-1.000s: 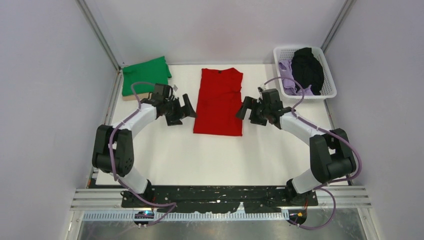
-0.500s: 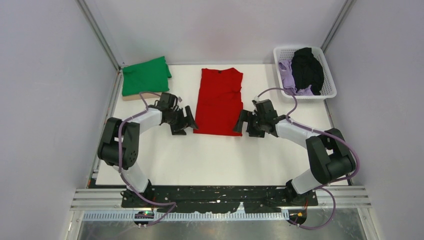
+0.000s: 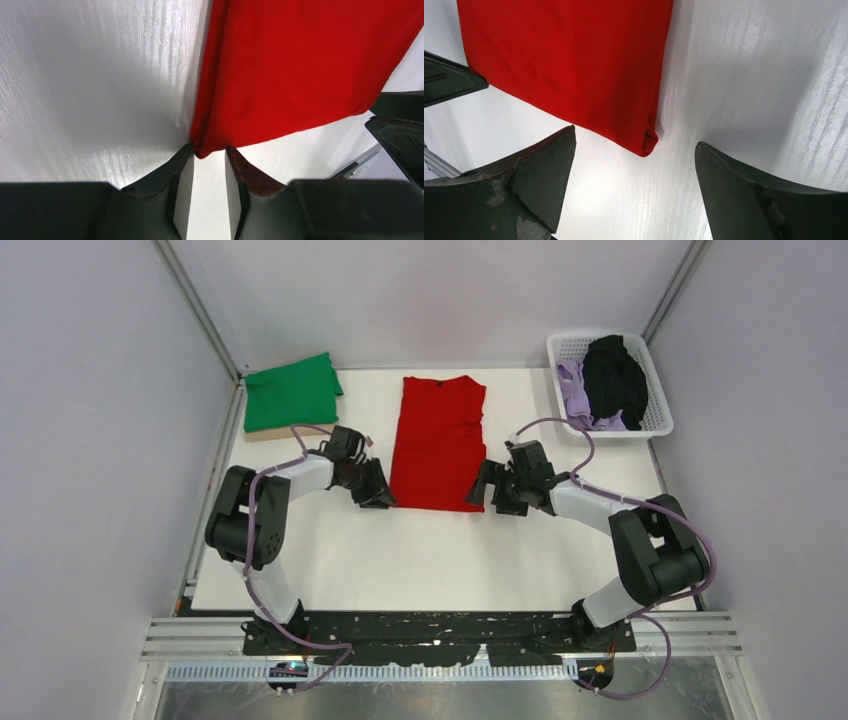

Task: Fold and stack the t-shirts
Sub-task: Grab one side of the 2/3 rectangular tshirt with both arms

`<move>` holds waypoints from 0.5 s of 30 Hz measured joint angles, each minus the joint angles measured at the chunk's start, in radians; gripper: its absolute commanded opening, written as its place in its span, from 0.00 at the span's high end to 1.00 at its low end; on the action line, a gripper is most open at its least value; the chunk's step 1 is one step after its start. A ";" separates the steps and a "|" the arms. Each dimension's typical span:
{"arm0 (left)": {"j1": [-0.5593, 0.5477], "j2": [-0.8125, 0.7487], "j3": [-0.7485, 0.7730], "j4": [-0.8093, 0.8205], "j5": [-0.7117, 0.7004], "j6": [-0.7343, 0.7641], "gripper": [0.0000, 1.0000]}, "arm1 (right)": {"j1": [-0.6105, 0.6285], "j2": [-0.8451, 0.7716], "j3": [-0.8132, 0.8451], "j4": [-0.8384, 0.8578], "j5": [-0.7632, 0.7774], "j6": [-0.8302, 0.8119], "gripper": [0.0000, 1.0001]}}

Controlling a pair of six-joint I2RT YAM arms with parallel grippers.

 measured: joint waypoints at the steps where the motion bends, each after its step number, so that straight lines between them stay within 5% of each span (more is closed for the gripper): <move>1: 0.000 0.003 0.001 0.000 -0.002 -0.003 0.72 | 0.000 0.002 0.000 0.005 -0.002 0.000 0.07; 4: 0.000 0.014 0.008 0.000 -0.003 -0.011 0.78 | 0.000 0.007 0.000 0.014 -0.009 0.000 0.10; 8: -0.001 0.033 0.025 -0.003 -0.008 -0.015 1.00 | 0.000 0.014 0.000 0.023 -0.019 0.000 0.15; 12: -0.003 0.050 0.044 -0.005 -0.009 -0.016 1.00 | 0.000 0.027 0.001 0.037 -0.031 0.000 0.24; 15: -0.003 0.050 0.044 -0.005 -0.009 -0.015 1.00 | 0.001 0.048 0.010 0.049 -0.042 0.000 0.41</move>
